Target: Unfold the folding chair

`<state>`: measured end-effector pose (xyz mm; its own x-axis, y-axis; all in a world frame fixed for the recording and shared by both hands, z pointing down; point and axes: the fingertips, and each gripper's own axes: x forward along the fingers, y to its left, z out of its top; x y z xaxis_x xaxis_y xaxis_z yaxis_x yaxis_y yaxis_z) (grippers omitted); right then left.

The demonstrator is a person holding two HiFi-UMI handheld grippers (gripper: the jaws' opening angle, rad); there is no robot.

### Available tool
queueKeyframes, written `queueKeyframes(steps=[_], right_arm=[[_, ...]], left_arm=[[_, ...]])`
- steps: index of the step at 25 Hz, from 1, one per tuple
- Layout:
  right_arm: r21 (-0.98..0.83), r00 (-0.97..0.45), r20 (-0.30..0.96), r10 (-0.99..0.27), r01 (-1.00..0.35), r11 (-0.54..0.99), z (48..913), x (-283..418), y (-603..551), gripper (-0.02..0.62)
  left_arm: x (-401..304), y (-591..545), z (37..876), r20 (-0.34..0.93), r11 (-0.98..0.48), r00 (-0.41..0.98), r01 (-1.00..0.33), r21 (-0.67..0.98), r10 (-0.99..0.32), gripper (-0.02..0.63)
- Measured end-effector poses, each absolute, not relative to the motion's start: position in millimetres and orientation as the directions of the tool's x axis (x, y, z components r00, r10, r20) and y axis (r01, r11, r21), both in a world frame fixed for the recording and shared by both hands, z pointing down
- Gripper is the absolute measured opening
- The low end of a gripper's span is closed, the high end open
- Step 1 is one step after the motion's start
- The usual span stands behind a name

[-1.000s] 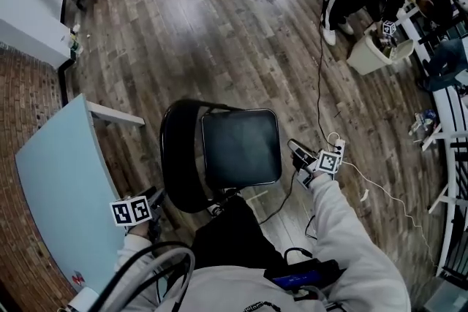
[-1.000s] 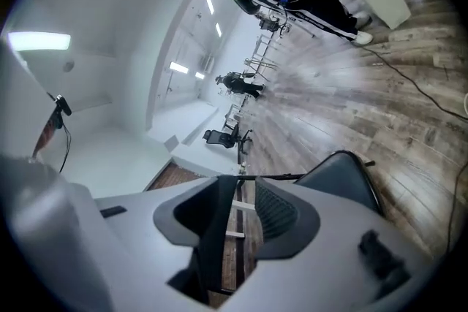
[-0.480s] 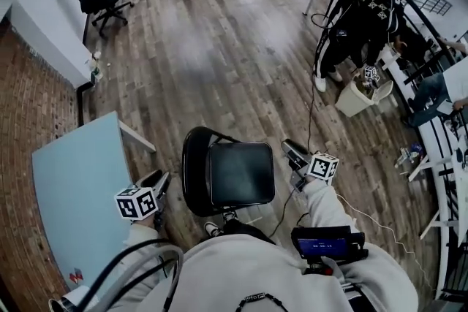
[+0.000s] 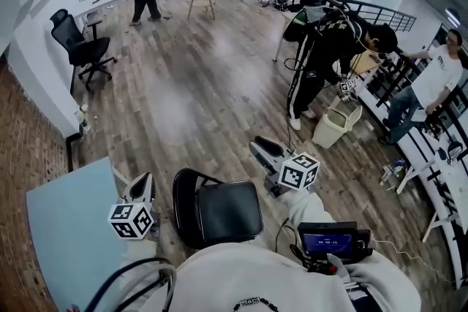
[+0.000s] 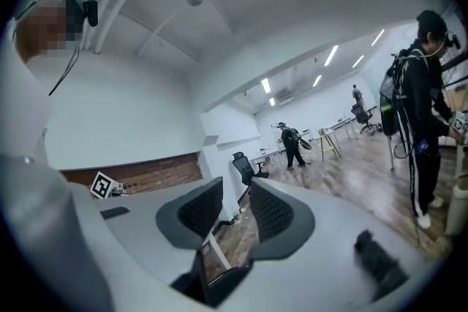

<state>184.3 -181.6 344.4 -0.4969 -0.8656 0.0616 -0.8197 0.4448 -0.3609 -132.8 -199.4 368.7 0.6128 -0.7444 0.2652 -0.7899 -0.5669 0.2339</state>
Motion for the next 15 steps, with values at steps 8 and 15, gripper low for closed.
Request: queueKeyframes(steps=[8, 15], right_arm=[[-0.227, -0.472, 0.015, -0.881, -0.860, 0.457, 278.2, 132.7, -160.5, 0.076], [-0.207, -0.517, 0.040, -0.855, -0.842, 0.499, 279.2, 64.0, -160.2, 0.071]], left_arm=[[-98.3, -200.1, 306.3, 0.112, -0.619, 0.623, -0.782, 0.076, -0.774, 0.005], [-71.9, -208.2, 289.3, 0.074, -0.624, 0.623, -0.781, 0.019, -0.778, 0.005]])
